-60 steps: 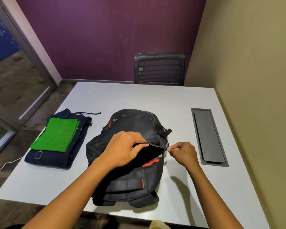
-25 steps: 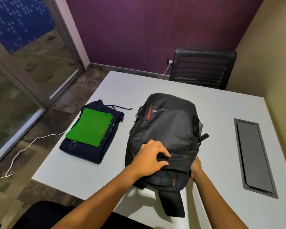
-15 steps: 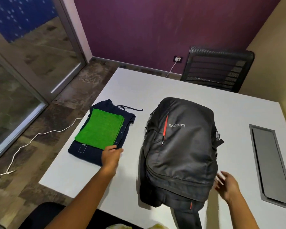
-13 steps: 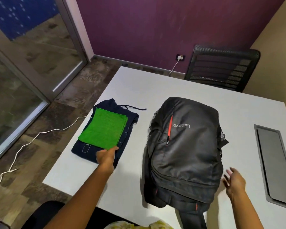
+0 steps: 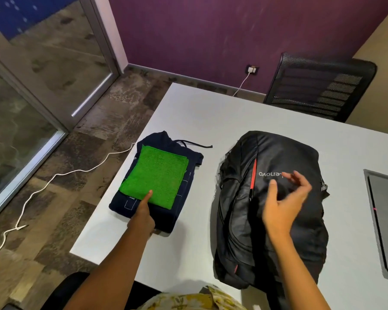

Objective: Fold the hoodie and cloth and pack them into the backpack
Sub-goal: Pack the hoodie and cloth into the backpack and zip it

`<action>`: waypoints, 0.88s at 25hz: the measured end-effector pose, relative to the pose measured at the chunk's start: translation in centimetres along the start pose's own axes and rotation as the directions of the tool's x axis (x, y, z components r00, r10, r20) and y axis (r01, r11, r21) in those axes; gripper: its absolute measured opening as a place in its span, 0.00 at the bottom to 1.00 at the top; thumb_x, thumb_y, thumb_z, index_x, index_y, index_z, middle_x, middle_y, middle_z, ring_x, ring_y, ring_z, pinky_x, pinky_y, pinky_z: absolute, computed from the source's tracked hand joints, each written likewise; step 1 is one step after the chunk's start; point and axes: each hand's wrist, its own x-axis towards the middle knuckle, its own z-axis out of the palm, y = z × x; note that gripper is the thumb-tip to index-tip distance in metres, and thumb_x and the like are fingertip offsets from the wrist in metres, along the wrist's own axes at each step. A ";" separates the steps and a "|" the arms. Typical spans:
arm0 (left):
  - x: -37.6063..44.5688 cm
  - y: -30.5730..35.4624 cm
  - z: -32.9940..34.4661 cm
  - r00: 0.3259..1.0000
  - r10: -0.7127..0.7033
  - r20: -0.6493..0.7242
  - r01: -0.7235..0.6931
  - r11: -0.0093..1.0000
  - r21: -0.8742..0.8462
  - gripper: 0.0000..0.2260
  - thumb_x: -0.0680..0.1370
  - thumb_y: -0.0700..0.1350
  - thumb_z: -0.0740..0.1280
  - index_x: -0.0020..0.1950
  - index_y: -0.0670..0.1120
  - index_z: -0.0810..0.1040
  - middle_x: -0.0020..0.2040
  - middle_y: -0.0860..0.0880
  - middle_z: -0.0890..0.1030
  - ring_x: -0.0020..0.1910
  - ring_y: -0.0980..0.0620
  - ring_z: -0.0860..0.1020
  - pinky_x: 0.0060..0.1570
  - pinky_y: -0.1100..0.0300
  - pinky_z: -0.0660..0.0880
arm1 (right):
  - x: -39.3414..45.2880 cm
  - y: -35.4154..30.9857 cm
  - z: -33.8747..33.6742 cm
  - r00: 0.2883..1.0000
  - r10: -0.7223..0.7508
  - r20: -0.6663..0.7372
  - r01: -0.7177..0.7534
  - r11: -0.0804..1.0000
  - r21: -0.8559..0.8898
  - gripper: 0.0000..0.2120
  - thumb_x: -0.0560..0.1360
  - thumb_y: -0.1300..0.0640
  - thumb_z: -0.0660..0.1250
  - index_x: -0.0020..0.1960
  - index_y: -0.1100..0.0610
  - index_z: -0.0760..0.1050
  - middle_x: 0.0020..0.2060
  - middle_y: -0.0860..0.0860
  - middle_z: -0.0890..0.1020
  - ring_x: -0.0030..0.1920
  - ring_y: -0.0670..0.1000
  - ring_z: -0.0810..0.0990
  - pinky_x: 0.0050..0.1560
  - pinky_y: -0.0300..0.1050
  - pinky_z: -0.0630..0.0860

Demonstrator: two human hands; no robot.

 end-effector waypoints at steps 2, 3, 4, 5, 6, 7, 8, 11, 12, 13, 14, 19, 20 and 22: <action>2.0 0.1 -0.6 0.999 0.035 0.015 -0.034 0.999 -0.037 0.43 0.50 0.62 0.84 0.63 0.49 0.79 0.59 0.42 0.82 0.55 0.36 0.80 0.46 0.40 0.77 | -1.2 -1.1 1.8 0.996 0.008 0.093 -0.012 0.999 0.043 0.21 0.78 0.66 0.68 0.68 0.60 0.66 0.58 0.57 0.77 0.61 0.56 0.75 0.67 0.50 0.69; 0.8 0.5 -0.7 0.999 0.039 0.012 -0.038 0.999 -0.031 0.41 0.53 0.60 0.84 0.62 0.48 0.79 0.59 0.42 0.83 0.55 0.36 0.81 0.44 0.40 0.77 | -1.8 -1.5 2.5 0.991 0.010 0.136 -0.016 0.999 0.048 0.20 0.78 0.65 0.67 0.67 0.59 0.66 0.58 0.55 0.78 0.61 0.55 0.75 0.67 0.50 0.70; -1.7 1.1 -0.5 0.999 0.052 0.009 -0.052 0.998 -0.030 0.39 0.55 0.58 0.84 0.62 0.46 0.78 0.59 0.42 0.82 0.54 0.36 0.81 0.44 0.39 0.78 | -2.3 -1.7 3.1 0.984 0.016 0.180 -0.025 0.998 0.049 0.19 0.78 0.65 0.68 0.67 0.58 0.67 0.57 0.53 0.78 0.60 0.54 0.75 0.66 0.50 0.70; -3.8 1.8 -0.5 0.997 0.077 -0.005 -0.077 0.997 -0.033 0.36 0.58 0.54 0.84 0.61 0.44 0.76 0.59 0.42 0.81 0.54 0.37 0.80 0.46 0.37 0.78 | -2.7 -1.8 3.6 0.974 0.022 0.223 -0.033 0.998 0.046 0.18 0.78 0.64 0.68 0.66 0.57 0.68 0.56 0.52 0.79 0.60 0.54 0.75 0.65 0.50 0.71; -3.9 2.3 -0.5 0.990 0.119 -0.075 -0.125 0.989 -0.074 0.33 0.60 0.49 0.84 0.60 0.43 0.74 0.59 0.41 0.80 0.54 0.37 0.80 0.49 0.36 0.78 | -3.1 -1.8 4.1 0.963 0.020 0.269 -0.033 0.998 0.045 0.18 0.78 0.64 0.68 0.65 0.56 0.69 0.56 0.50 0.79 0.59 0.53 0.76 0.64 0.50 0.71; -4.0 2.9 -0.6 0.973 0.167 -0.159 -0.184 0.977 -0.103 0.33 0.61 0.45 0.84 0.61 0.42 0.73 0.60 0.39 0.79 0.55 0.37 0.79 0.52 0.36 0.78 | -3.5 -1.8 4.5 0.948 0.012 0.319 -0.026 0.999 0.040 0.18 0.77 0.63 0.69 0.64 0.54 0.70 0.55 0.49 0.79 0.59 0.52 0.76 0.64 0.50 0.72; -4.1 3.3 -0.7 0.958 0.209 -0.197 -0.232 0.968 -0.099 0.36 0.60 0.42 0.84 0.64 0.41 0.73 0.62 0.38 0.78 0.55 0.37 0.79 0.54 0.37 0.79 | -3.8 -1.7 4.9 0.930 -0.006 0.367 -0.006 1.000 0.029 0.19 0.76 0.63 0.71 0.64 0.53 0.71 0.55 0.48 0.79 0.59 0.51 0.76 0.63 0.50 0.72; -4.5 4.9 -1.3 0.910 0.350 -0.224 -0.363 0.931 -0.021 0.44 0.52 0.45 0.85 0.66 0.41 0.75 0.62 0.40 0.79 0.56 0.37 0.80 0.54 0.40 0.80 | -4.4 -1.4 6.7 0.849 -0.078 0.523 0.112 0.993 -0.033 0.21 0.73 0.61 0.74 0.62 0.51 0.72 0.55 0.45 0.77 0.59 0.45 0.74 0.61 0.48 0.73; -4.7 5.5 -1.4 0.899 0.380 -0.216 -0.387 0.922 0.012 0.43 0.51 0.45 0.86 0.64 0.43 0.76 0.60 0.41 0.81 0.55 0.38 0.80 0.54 0.40 0.80 | -4.7 -1.4 7.4 0.815 -0.096 0.571 0.147 0.988 -0.044 0.22 0.72 0.59 0.75 0.62 0.51 0.72 0.56 0.44 0.76 0.60 0.44 0.73 0.61 0.47 0.72; -4.6 6.1 -1.6 0.885 0.419 -0.204 -0.421 0.906 0.037 0.40 0.52 0.43 0.85 0.63 0.43 0.77 0.58 0.42 0.82 0.54 0.39 0.81 0.54 0.40 0.80 | -4.9 -1.4 8.0 0.777 -0.112 0.619 0.180 0.983 -0.048 0.23 0.71 0.56 0.76 0.63 0.50 0.72 0.57 0.42 0.75 0.60 0.42 0.72 0.62 0.46 0.71; -5.2 6.6 -1.6 0.861 0.479 -0.172 -0.475 0.878 0.067 0.37 0.55 0.40 0.85 0.62 0.44 0.77 0.56 0.44 0.82 0.53 0.40 0.81 0.55 0.41 0.80 | -5.1 -1.6 8.7 0.736 -0.127 0.665 0.211 0.976 -0.047 0.25 0.71 0.53 0.77 0.64 0.49 0.71 0.58 0.40 0.74 0.60 0.40 0.71 0.62 0.44 0.69; -9.5 8.8 -1.5 0.550 0.828 0.107 -0.790 0.475 0.387 0.24 0.61 0.34 0.82 0.53 0.48 0.81 0.47 0.47 0.85 0.45 0.45 0.83 0.51 0.47 0.81 | -4.8 -3.0 13.6 0.516 -0.238 0.823 0.388 0.921 0.024 0.46 0.63 0.43 0.80 0.74 0.51 0.62 0.72 0.46 0.68 0.71 0.46 0.66 0.71 0.48 0.64; -10.0 9.2 -1.6 0.482 0.856 0.185 -0.825 0.373 0.424 0.21 0.62 0.36 0.80 0.51 0.51 0.82 0.46 0.49 0.85 0.45 0.46 0.83 0.50 0.45 0.81 | -4.7 -3.3 14.8 0.486 -0.247 0.838 0.413 0.910 0.029 0.52 0.61 0.42 0.81 0.77 0.52 0.58 0.76 0.48 0.64 0.75 0.49 0.62 0.75 0.50 0.60; -11.9 9.3 -1.7 0.318 0.851 0.418 -0.890 0.116 0.440 0.21 0.65 0.42 0.72 0.58 0.56 0.83 0.51 0.48 0.86 0.51 0.48 0.83 0.55 0.47 0.79 | -4.4 -3.7 17.0 0.483 -0.268 0.834 0.472 0.882 0.010 0.60 0.61 0.40 0.81 0.81 0.54 0.49 0.81 0.50 0.53 0.81 0.51 0.50 0.80 0.52 0.48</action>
